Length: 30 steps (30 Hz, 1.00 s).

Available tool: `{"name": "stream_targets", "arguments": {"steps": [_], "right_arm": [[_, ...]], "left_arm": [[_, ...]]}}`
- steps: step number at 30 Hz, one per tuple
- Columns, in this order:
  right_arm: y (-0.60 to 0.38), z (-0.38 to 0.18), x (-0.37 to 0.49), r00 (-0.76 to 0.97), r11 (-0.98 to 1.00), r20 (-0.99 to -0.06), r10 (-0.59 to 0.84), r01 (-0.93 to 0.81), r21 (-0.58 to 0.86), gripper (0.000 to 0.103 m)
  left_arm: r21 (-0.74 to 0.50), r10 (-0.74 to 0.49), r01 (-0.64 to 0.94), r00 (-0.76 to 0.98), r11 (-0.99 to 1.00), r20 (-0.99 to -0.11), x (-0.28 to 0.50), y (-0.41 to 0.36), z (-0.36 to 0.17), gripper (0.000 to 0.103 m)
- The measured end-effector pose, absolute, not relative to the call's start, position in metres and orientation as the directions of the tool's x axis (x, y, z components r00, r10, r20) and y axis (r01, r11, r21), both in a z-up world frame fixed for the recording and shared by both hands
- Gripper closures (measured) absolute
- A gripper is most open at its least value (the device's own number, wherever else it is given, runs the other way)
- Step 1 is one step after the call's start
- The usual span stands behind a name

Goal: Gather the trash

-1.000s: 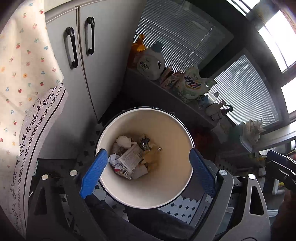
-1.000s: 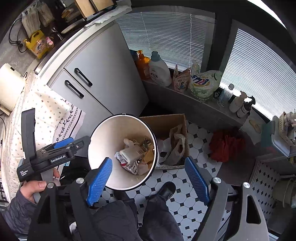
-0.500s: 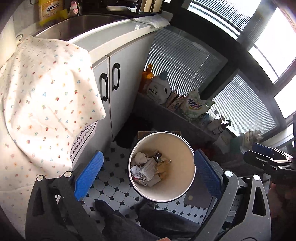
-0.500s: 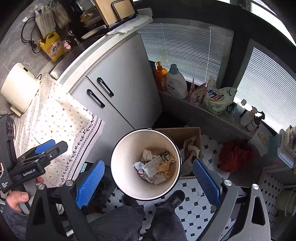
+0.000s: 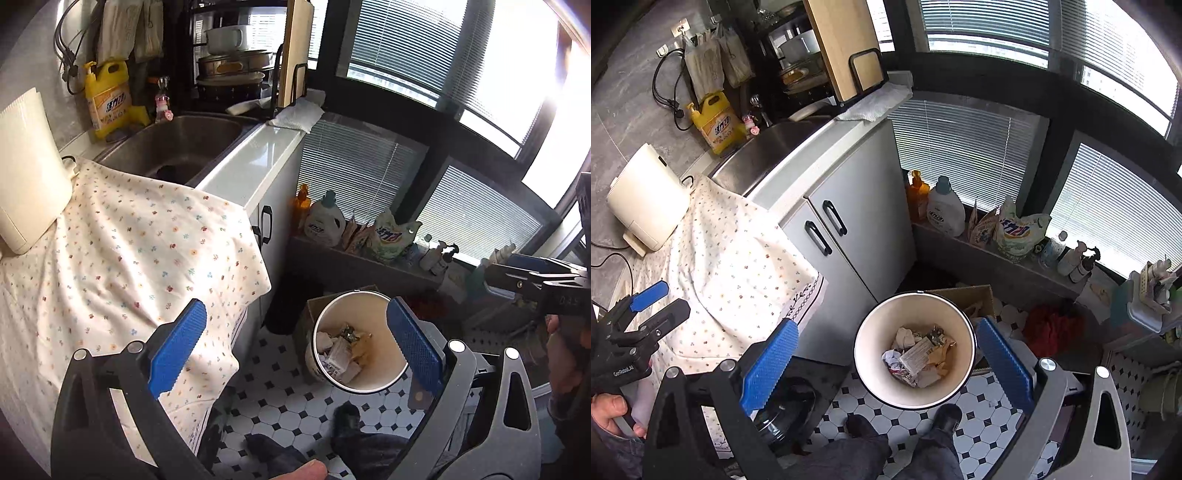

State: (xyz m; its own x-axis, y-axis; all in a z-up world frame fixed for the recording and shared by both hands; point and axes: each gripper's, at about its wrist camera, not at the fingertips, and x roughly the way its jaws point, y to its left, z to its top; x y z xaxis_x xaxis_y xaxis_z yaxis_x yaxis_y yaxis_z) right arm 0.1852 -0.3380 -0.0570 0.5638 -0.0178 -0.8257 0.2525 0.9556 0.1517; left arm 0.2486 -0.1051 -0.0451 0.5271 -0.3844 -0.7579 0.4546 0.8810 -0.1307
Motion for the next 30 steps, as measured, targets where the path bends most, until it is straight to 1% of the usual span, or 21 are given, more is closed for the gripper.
{"name": "stream_targets", "arguments": {"steps": [6, 10, 13, 19, 26, 30], "right_arm": [[-0.321, -0.008, 0.159, 0.636, 0.962, -0.772, -0.001, 0.212, 0.174, 0.008], [-0.314, 0.018, 0.14, 0.679, 0.975, -0.734, 0.014, 0.155, 0.162, 0.008], [-0.314, 0.031, 0.126, 0.709, 0.977, -0.704, 0.047, 0.116, 0.182, 0.008], [-0.301, 0.044, 0.098, 0.746, 0.984, -0.655, 0.116, 0.005, 0.18, 0.008], [-0.288, 0.044, 0.07, 0.751, 0.977, -0.629, 0.2, -0.107, 0.183, 0.008], [-0.283, 0.041, 0.058, 0.75, 0.972, -0.621, 0.229, -0.136, 0.194, 0.008]], "left_arm": [[-0.114, -0.364, 0.41, 0.607, 0.905, -0.706, 0.222, -0.08, -0.004, 0.006], [-0.129, -0.332, 0.335, 0.67, 0.933, -0.664, 0.197, -0.067, 0.015, 0.006], [-0.129, -0.293, 0.276, 0.717, 0.952, -0.632, 0.175, -0.063, 0.025, 0.006], [-0.117, -0.216, 0.183, 0.779, 0.976, -0.588, 0.127, -0.056, 0.039, 0.006], [-0.105, -0.139, 0.096, 0.82, 0.99, -0.556, 0.072, -0.052, 0.052, 0.006], [-0.096, -0.097, 0.053, 0.832, 0.994, -0.546, 0.046, -0.049, 0.056, 0.006]]}}
